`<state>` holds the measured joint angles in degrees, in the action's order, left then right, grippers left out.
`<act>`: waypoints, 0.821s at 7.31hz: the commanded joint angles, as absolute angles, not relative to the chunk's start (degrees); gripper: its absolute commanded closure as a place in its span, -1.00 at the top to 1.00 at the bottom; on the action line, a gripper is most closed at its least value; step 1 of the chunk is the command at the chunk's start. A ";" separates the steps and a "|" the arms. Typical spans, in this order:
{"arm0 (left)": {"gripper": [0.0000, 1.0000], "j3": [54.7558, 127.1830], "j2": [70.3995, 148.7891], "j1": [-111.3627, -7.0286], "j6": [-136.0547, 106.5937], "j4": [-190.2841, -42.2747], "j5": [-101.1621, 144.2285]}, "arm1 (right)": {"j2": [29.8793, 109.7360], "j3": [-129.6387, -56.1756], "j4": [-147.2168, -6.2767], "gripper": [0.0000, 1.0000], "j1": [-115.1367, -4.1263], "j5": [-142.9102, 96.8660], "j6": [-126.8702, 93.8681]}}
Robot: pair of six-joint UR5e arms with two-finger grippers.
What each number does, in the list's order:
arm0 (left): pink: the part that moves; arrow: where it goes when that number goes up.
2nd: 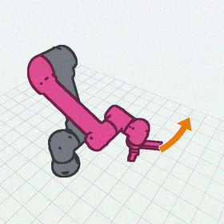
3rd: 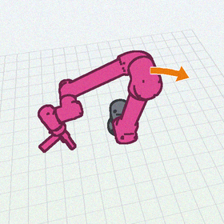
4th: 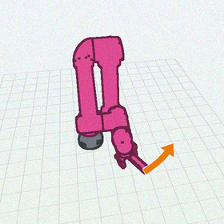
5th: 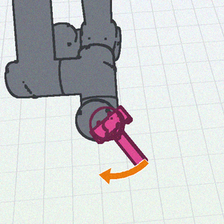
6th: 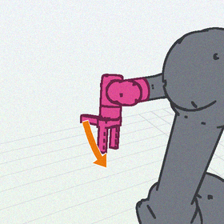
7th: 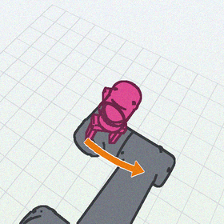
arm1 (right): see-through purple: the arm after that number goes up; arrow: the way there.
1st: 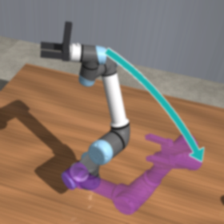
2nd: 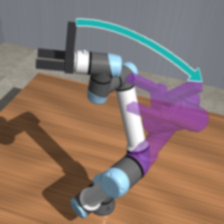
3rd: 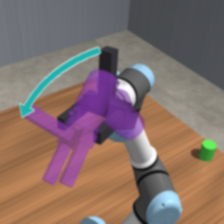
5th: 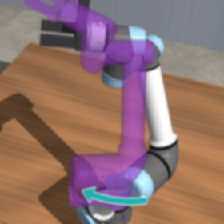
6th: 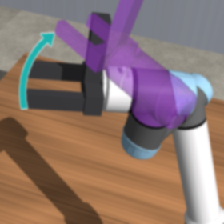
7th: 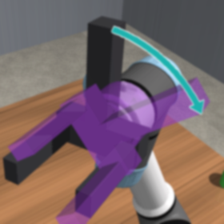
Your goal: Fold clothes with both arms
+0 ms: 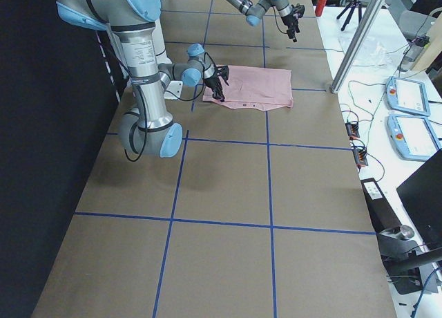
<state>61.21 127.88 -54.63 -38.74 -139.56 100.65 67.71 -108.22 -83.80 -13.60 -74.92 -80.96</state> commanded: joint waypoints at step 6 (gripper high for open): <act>1.00 104.35 101.73 -31.69 -67.48 -133.18 98.91 | 75.50 -117.95 -75.85 1.00 -13.54 -76.91 -80.77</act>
